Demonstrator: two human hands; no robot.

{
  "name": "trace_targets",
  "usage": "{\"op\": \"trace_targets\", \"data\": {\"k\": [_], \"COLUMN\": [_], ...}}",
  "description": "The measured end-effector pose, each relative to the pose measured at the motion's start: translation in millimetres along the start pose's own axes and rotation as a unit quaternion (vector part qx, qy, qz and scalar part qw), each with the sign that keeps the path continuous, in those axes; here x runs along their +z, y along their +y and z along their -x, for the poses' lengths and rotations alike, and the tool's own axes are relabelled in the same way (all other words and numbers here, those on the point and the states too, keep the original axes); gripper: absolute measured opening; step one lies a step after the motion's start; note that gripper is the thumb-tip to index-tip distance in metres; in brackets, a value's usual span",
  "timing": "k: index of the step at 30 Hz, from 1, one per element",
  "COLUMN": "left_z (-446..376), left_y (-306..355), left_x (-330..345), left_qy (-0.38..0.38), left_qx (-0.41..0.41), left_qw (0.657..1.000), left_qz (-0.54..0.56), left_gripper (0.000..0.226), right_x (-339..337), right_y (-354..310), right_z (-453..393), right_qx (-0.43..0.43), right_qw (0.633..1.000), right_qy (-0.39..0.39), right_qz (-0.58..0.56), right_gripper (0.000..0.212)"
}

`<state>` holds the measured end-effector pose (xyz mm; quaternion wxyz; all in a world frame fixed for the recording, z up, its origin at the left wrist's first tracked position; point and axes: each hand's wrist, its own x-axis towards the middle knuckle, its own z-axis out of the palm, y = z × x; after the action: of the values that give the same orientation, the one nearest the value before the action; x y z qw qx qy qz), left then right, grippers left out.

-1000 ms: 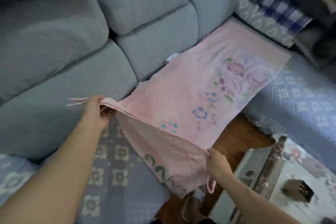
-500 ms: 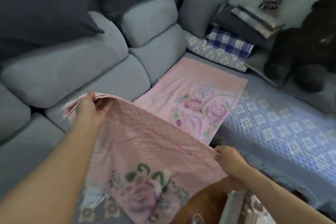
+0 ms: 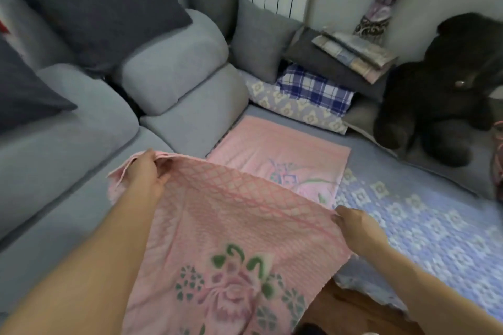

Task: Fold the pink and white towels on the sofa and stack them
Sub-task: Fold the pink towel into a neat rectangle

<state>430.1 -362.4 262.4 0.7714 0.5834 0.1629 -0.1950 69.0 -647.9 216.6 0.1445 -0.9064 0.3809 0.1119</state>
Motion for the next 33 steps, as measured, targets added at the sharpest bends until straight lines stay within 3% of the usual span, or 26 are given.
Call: {"op": "trace_targets", "data": {"k": [4,8,17,20,23,26,28,30,32,33], "left_z": [-33,-86,-234,-279,-330,-385,-419,-440,-445,-448], "left_y": [2,-15,-119,-135,-147,-180,-230,-300,-365,-390], "left_x": [70,133,255,312,376,431,442,428,408,398], "left_qy": [-0.027,-0.026,0.093,0.123,0.103,0.031,-0.02,-0.055,-0.09,-0.109], "left_qx": [-0.032,-0.028,-0.093,-0.111,-0.097,-0.055,-0.028,-0.024,-0.065,-0.068], "left_qw": [0.999,0.997,0.984,0.979,0.981,0.979,0.95,0.881,0.84,0.823], "left_qz": [-0.029,-0.063,-0.122,-0.12,-0.131,-0.195,-0.309,-0.469,-0.532,-0.554], "left_gripper": [0.022,0.016,0.024,0.022,0.023,0.016,0.017,0.04,0.058,0.057], "right_x": [-24,-27,24,18,8,22,56,103,145,161], "right_y": [23,47,114,138,163,195,214,224,218,210], "right_z": [-46,-110,-344,-419,-495,-579,-624,-653,-661,-661], "right_qx": [0.03,0.035,0.021,0.018,0.029,0.047,0.066,0.08,0.075,0.054], "right_qw": [0.999,0.999,0.994,0.995,0.996,0.997,0.997,0.993,0.993,0.994], "right_qy": [0.012,-0.003,-0.099,-0.086,-0.07,-0.061,-0.039,-0.013,0.006,0.042], "right_qz": [0.0,-0.004,-0.047,-0.056,-0.049,-0.019,0.021,0.081,0.097,0.084], "right_gripper": [0.021,0.022,0.021,0.023,0.023,0.023,0.02,0.024,0.031,0.033]}}
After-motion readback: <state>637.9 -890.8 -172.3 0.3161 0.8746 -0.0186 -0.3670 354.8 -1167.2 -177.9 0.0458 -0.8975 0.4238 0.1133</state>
